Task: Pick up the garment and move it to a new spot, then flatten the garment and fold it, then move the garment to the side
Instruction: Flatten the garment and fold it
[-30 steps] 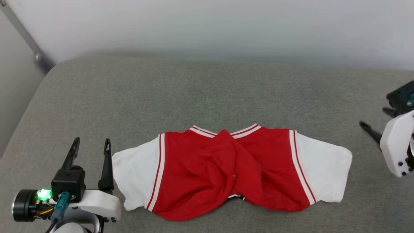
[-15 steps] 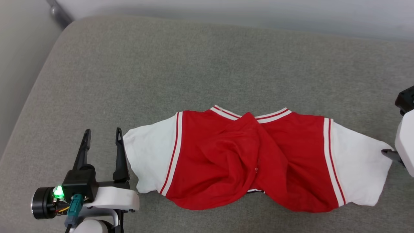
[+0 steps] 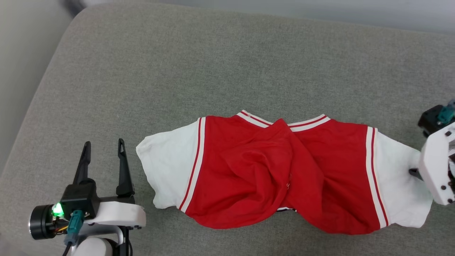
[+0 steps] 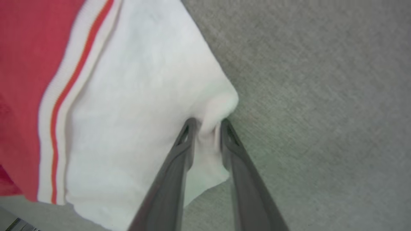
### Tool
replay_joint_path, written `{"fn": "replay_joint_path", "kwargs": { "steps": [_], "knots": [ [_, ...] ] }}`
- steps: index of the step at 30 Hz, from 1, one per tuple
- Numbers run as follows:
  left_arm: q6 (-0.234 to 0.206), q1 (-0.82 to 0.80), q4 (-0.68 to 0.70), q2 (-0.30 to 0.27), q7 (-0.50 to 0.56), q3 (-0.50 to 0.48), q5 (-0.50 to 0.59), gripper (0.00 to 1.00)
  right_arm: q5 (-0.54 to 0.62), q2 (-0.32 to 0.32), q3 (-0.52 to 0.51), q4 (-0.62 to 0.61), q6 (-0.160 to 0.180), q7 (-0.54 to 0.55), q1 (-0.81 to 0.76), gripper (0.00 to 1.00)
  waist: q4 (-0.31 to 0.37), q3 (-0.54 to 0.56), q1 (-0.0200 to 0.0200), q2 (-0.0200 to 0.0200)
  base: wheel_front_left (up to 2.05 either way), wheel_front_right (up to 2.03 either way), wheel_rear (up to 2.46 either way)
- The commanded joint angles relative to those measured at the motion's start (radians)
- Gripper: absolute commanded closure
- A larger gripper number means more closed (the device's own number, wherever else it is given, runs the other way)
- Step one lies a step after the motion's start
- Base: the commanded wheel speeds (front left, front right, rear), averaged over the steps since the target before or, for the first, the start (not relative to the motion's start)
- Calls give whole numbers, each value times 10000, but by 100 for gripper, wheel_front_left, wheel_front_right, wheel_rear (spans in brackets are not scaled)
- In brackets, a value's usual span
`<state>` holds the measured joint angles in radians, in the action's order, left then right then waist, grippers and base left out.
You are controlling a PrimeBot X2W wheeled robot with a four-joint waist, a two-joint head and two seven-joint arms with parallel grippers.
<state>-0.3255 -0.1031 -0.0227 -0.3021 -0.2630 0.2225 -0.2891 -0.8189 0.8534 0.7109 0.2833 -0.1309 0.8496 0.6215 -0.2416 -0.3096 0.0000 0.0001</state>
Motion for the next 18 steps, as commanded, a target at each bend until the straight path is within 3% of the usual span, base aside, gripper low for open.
{"fn": "replay_joint_path", "kwargs": {
  "steps": [1,5,12,18],
  "knots": [
    [63,40,-44,17,-24,-68,63,0,86,-200,280,141,4,-73,-224,100,85,144,0,-1,0,0,0],
    [501,-36,-381,-136,-24,-403,289,0,297,-168,384,55,5,-932,101,100,328,646,0,-1,0,0,0],
    [1282,-790,-1123,-1106,177,-690,472,0,492,-266,688,-166,5,-2427,126,100,771,1456,0,-1,0,0,0],
    [2523,-1937,-1425,-2224,1926,-349,328,0,482,-224,593,-281,5,-3259,-329,100,982,1756,0,-1,0,0,0]
  ]
}}
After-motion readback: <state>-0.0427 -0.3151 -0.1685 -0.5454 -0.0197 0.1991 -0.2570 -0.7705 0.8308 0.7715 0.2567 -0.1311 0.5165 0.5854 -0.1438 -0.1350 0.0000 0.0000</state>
